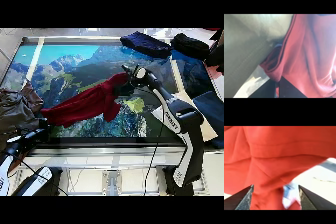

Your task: Fold the shirts.

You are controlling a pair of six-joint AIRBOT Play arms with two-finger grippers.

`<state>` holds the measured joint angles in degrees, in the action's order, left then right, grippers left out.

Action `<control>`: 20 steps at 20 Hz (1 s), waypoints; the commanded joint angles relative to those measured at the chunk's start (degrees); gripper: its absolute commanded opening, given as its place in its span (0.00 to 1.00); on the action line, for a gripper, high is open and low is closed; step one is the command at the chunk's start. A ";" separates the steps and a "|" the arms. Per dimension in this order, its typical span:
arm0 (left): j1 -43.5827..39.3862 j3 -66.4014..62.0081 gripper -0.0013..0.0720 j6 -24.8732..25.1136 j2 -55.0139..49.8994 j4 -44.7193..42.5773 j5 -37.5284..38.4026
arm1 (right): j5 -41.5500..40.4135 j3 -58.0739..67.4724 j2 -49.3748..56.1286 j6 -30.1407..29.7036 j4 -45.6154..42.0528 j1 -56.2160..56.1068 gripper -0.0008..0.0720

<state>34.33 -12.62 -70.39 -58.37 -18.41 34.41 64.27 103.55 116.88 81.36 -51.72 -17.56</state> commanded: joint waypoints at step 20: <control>18.58 -50.14 0.03 4.94 14.03 -5.64 45.77 | 33.73 15.72 -24.63 -3.04 -5.46 5.73 0.04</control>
<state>45.95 -51.29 -65.39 -46.35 -21.87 67.75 88.86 118.67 100.55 78.41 -54.59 -12.86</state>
